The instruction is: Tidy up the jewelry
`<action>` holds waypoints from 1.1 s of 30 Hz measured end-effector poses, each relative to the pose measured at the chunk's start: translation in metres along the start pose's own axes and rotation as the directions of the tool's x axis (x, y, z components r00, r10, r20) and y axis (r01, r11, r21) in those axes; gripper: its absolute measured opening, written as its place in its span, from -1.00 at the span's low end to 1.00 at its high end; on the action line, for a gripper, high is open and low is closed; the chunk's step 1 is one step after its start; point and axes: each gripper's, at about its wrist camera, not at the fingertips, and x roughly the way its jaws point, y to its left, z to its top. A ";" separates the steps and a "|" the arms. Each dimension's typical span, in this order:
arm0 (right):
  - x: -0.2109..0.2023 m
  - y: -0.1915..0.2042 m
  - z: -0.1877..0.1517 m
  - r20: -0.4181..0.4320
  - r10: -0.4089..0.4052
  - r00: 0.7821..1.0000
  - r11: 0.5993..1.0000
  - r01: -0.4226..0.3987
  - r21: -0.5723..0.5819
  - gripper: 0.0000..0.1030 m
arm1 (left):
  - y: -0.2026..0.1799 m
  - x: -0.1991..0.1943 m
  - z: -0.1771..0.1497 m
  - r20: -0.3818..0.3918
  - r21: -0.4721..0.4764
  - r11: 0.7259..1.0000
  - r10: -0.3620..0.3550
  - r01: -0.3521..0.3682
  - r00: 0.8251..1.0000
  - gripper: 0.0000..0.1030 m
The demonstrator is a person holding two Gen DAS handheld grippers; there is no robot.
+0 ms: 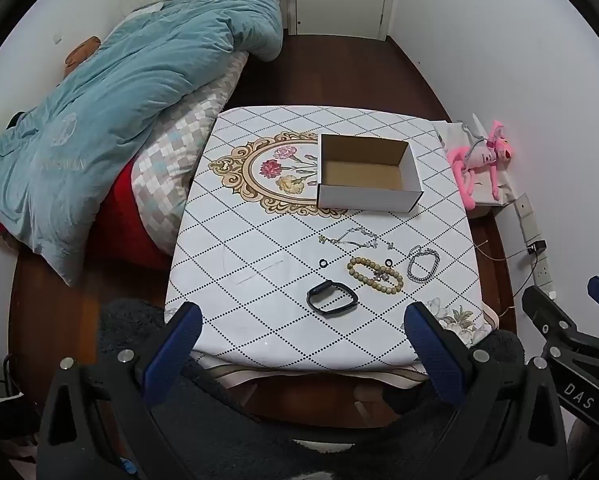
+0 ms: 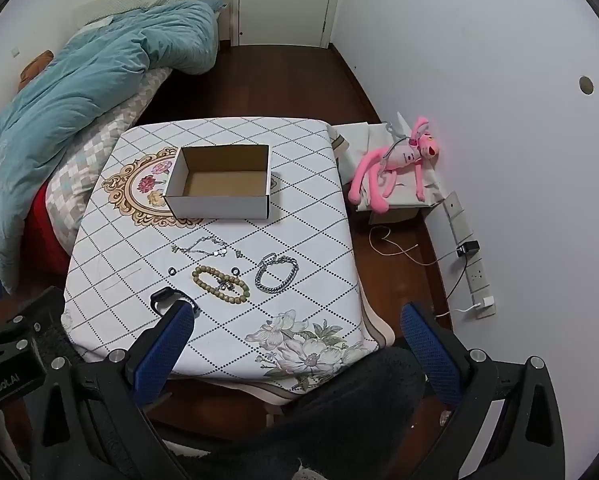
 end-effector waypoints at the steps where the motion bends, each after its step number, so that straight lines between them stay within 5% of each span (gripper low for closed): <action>1: 0.000 -0.001 0.000 0.001 -0.001 1.000 1.000 0.001 0.000 1.00 | 0.000 0.000 -0.001 0.013 0.001 1.000 -0.001 0.001 1.000 1.00; 33: -0.002 0.001 -0.002 -0.016 0.011 1.000 1.000 -0.011 -0.002 1.00 | -0.009 -0.006 -0.003 0.010 0.000 1.000 0.004 -0.004 1.000 1.00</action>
